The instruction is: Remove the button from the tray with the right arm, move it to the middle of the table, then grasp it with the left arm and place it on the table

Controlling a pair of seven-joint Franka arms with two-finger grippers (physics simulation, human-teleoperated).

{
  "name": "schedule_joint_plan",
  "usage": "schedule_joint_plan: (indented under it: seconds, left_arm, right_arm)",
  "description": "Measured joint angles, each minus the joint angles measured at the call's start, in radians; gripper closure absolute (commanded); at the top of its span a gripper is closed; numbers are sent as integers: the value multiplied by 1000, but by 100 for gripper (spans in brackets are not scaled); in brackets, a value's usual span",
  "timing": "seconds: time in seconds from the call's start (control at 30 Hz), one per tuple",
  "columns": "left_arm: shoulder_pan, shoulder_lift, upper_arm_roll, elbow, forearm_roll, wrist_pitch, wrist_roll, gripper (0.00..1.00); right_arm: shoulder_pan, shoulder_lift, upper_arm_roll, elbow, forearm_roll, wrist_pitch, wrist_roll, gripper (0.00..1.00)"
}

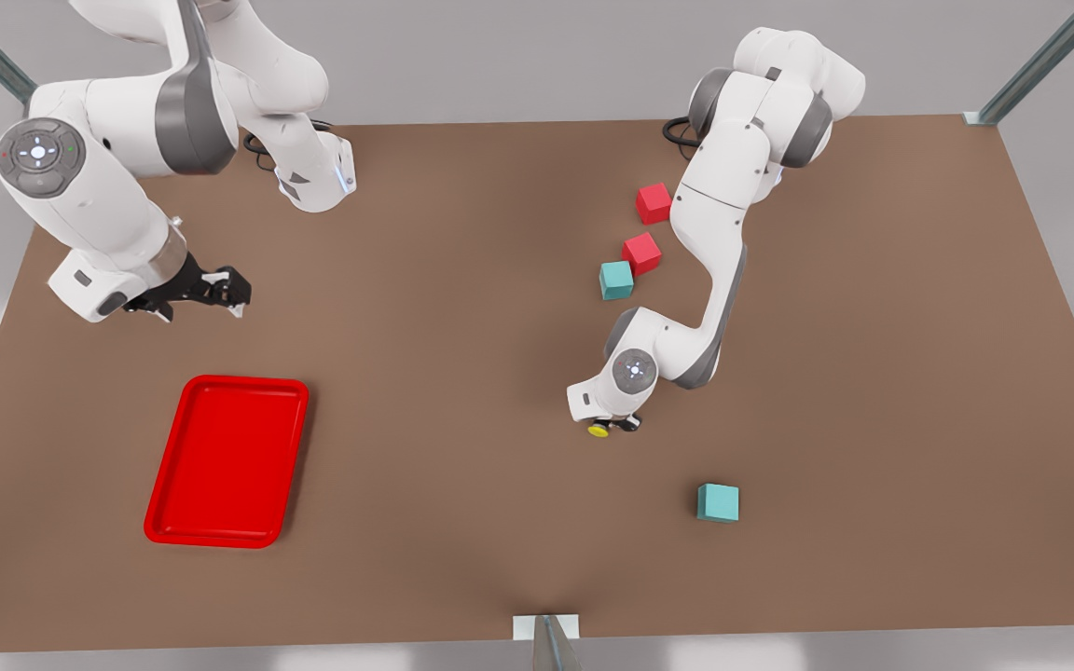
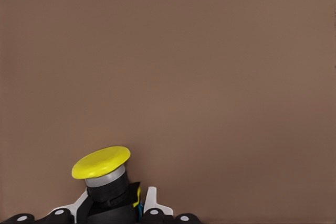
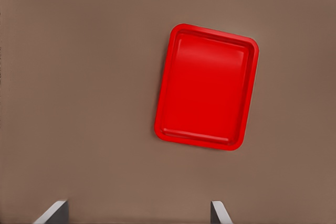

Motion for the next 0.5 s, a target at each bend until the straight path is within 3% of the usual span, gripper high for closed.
schedule_joint_plan:
  seconds: [0.13, 0.5]
  left_arm:
    - [-1, 0, 1, 0, 4, -2, 7, 53]
    - [-7, -6, 20, 85, 5, -130, -8, 53]
  right_arm:
    - [6, 0, 0, 0, 0, 0, -18, 0]
    - [-16, 4, 0, 0, 0, -1, -51, 0]
